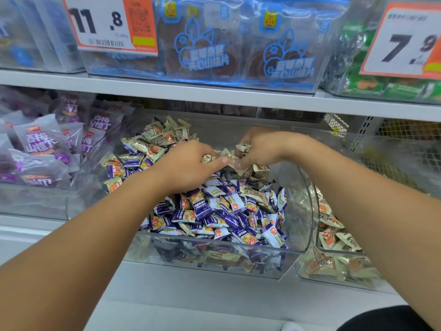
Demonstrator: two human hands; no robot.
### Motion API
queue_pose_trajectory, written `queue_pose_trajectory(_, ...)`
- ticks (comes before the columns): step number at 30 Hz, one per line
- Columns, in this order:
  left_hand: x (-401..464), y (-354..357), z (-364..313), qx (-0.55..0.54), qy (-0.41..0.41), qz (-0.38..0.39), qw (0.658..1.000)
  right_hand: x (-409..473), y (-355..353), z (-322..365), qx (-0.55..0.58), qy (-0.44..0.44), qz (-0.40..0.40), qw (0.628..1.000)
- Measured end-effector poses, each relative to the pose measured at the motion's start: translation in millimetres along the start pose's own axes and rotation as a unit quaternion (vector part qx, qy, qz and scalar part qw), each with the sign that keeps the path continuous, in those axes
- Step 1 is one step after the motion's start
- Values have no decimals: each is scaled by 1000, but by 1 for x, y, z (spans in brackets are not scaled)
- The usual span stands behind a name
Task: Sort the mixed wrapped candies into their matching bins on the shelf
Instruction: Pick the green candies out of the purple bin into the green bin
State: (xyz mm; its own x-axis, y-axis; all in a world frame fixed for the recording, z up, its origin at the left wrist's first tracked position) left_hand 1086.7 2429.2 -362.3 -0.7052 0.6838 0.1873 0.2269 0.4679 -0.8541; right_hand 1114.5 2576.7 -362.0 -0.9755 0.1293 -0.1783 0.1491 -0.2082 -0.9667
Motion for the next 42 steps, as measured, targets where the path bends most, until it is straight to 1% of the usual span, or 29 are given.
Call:
queue_pose_trajectory(1, 0, -2, 0, -14, -5, -9, 1000, -3, -6, 3, 31, -25, -20, 999)
queue_pose_trajectory(5, 2, -13, 4, -94, -25, -52, 994, -16, -14, 16, 119, -113, -60, 985)
queue_pose_trajectory(7, 2, -16, 2, -97, -23, -50, 994, -24, -12, 20, 156, -137, -71, 976)
queue_pose_trajectory(9, 0, -14, -3, -57, -15, -38, 998, -30, -12, 17, 176, -135, -81, 972)
queue_pose_trajectory(12, -4, -17, -13, -45, 0, -67, 997, -45, -18, 10, 183, -115, -96, 972)
queue_pose_trajectory(13, -5, -19, -18, -64, 3, -79, 995, -52, -20, 8, 201, -108, -98, 969)
queue_pose_trajectory(15, -6, -23, -30, -131, 19, -106, 985, -73, -23, -2, 269, -96, -84, 955)
queue_pose_trajectory(17, -10, -29, -50, -195, 45, -138, 970, -100, -26, -16, 356, -90, -46, 929)
queue_pose_trajectory(19, -11, -25, -74, -226, 71, -142, 961, -126, -30, -34, 419, -86, -10, 904)
queue_pose_trajectory(21, -10, -15, -98, -230, 96, -130, 960, -142, -30, -61, 433, -58, -3, 899)
queue_pose_trajectory(23, -5, -4, -119, -233, 112, -114, 959, -150, -21, -92, 439, -4, -1, 898)
queue_pose_trajectory(26, 2, 13, -153, -233, 150, -86, 957, -156, -3, -133, 471, 82, 1, 878)
queue_pose_trajectory(28, 4, 26, -178, -176, 193, -76, 962, -163, 6, -158, 495, 141, -8, 857)
queue_pose_trajectory(30, 6, 45, -197, -85, 217, -60, 971, -171, 10, -174, 507, 180, -16, 843)
queue_pose_trajectory(32, 9, 67, -209, -8, 225, -33, 974, -179, 12, -184, 508, 201, -26, 837)
queue_pose_trajectory(35, 16, 97, -219, 16, 219, 45, 975, -190, 10, -197, 525, 216, -65, 821)
queue_pose_trajectory(37, 19, 108, -222, 4, 218, 89, 972, -195, 9, -201, 538, 221, -88, 809)
queue_pose_trajectory(40, 20, 107, -220, -49, 212, 128, 968, -199, 8, -202, 546, 211, -88, 806)
queue_pose_trajectory(41, 19, 104, -218, -64, 211, 131, 967, -198, 7, -201, 541, 207, -83, 811)
queue_pose_trajectory(42, 19, 98, -216, -82, 213, 122, 966, -195, 6, -199, 516, 208, -80, 827)
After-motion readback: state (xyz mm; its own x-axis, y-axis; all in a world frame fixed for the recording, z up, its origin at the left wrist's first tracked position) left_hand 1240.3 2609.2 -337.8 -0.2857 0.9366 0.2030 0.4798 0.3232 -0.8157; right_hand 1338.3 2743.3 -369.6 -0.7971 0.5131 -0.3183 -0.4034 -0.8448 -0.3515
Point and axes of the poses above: each hand's wrist, its own x-axis towards the middle knuckle, its own y-axis out of the palm, z = x × y, the point moved 8 cm from there along x, towards the middle knuckle, and after that the axes turned 4 degrees about -y, right-handed, at the moved point
